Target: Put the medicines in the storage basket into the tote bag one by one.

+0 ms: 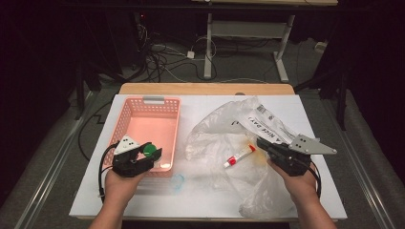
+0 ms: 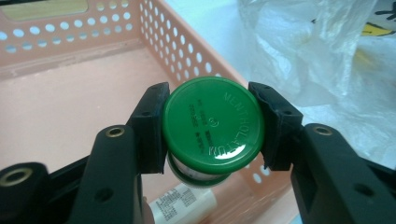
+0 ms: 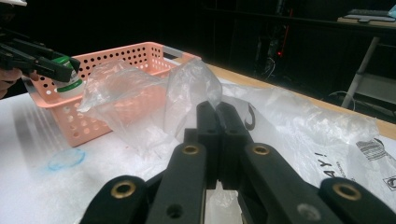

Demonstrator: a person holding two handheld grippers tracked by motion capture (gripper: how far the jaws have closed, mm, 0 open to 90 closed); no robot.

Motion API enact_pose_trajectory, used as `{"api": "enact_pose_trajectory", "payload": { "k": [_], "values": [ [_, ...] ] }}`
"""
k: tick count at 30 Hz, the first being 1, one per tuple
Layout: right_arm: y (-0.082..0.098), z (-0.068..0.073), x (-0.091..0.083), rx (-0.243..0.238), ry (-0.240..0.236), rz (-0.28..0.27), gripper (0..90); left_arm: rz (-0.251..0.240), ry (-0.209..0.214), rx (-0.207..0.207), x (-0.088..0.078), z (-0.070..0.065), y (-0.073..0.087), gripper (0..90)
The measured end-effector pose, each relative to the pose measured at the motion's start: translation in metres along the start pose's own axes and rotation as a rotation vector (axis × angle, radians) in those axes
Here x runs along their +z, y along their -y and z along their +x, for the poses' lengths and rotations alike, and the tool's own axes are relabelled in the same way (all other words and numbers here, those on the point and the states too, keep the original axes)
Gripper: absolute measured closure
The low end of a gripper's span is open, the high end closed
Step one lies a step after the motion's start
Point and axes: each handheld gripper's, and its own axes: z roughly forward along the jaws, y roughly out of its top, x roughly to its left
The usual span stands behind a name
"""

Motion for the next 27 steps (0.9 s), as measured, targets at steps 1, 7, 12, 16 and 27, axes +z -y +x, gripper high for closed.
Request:
{"api": "enact_pose_trajectory", "payload": {
  "k": [1,7,12,16,27],
  "values": [
    [0.000,0.000,0.000,0.000,0.000,0.000,90.0,-0.006,0.003,0.001,-0.001,-0.002,-0.001,49.7],
    [0.000,0.001,0.000,-0.001,-0.001,-0.001,90.0,-0.041,0.029,0.012,-0.007,-0.012,-0.007,49.7],
    [0.000,0.001,0.000,0.001,0.000,0.000,90.0,-0.059,0.058,0.026,-0.010,-0.021,-0.011,49.8],
    [-0.001,0.001,0.000,-0.001,-0.002,-0.001,90.0,-0.062,0.084,0.036,-0.010,-0.028,-0.013,49.7],
    [-0.001,0.002,0.001,-0.006,-0.004,-0.001,90.0,-0.046,0.147,0.082,-0.002,-0.052,-0.014,49.7]
  ]
}}
